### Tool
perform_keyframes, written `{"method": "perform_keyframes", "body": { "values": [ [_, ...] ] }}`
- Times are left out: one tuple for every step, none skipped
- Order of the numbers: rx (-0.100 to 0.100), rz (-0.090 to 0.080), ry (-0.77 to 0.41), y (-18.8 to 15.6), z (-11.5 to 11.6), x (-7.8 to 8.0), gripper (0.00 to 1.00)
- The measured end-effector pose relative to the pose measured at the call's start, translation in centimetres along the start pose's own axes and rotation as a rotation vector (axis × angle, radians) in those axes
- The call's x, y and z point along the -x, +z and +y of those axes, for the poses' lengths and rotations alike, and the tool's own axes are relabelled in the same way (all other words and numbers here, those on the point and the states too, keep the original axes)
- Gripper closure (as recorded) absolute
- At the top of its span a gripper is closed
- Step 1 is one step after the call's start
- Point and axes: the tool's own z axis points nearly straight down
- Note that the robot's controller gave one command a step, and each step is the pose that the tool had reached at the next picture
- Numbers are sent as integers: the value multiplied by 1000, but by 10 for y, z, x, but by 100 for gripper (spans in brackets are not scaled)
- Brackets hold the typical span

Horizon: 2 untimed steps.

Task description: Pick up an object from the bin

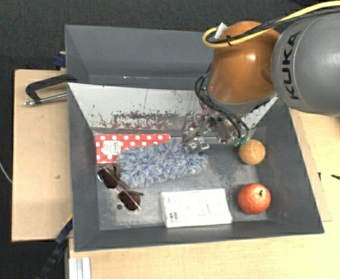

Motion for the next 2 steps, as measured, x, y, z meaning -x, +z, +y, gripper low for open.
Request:
{"method": "perform_keyframes", "body": {
  "values": [
    [0, 0, 0, 0, 0, 0, 100],
    [0, -1, -23, -60, -3, 10, 100]
  ]
}}
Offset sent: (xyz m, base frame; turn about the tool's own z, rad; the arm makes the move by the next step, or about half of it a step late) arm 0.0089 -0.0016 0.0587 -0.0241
